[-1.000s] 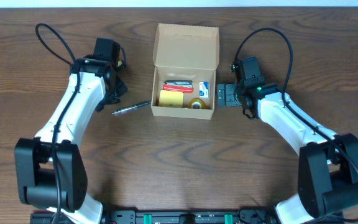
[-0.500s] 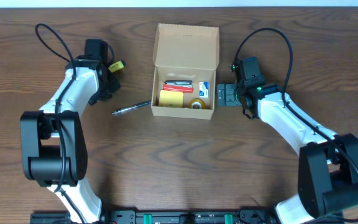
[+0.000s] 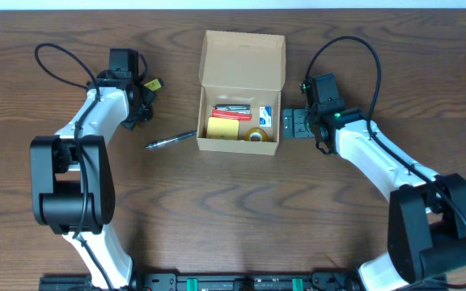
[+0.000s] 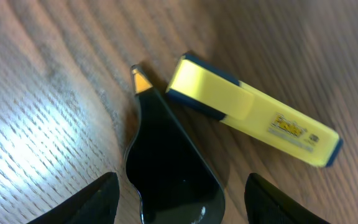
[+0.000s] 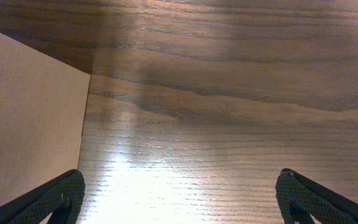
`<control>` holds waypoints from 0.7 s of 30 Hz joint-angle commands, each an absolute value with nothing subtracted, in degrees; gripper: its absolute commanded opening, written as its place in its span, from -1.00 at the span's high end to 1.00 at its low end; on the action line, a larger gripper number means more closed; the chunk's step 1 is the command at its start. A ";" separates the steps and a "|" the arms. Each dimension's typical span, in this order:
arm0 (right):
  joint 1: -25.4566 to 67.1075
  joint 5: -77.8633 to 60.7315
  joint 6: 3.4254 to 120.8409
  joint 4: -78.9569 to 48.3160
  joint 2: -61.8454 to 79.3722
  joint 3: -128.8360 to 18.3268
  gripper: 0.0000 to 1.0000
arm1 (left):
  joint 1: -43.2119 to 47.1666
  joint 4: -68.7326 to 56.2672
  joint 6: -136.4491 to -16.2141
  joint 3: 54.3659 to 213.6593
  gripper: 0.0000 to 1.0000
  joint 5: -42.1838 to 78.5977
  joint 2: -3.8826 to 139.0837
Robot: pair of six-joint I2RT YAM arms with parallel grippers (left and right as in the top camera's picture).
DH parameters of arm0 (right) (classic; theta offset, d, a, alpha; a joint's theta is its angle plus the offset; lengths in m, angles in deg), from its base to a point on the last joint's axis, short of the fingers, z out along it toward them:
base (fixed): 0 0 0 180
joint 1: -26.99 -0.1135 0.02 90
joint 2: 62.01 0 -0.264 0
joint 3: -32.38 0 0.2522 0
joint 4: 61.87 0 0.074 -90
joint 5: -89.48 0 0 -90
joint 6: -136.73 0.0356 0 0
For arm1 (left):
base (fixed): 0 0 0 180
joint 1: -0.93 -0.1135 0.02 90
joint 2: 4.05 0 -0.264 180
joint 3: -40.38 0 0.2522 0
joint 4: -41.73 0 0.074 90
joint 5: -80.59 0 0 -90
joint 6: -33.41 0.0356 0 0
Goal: Pack container
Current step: 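Withdraw the left gripper toward the black tape dispenser, then lower the left gripper onto the black tape dispenser and grasp it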
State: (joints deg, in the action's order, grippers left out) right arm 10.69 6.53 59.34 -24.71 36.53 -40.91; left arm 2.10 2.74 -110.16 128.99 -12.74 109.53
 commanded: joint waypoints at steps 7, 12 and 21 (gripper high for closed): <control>11.20 6.50 59.97 -24.53 37.01 -40.82 -0.99 | 1.92 3.40 -121.48 128.90 -0.33 -12.72 112.61; 11.20 6.50 59.97 -24.53 37.01 -40.82 -0.98 | 1.88 3.29 -121.59 128.90 -0.33 -12.83 112.96; 11.20 6.50 59.97 -24.53 37.01 -40.82 -0.98 | 0.46 2.37 -124.65 128.90 -0.15 -7.13 114.45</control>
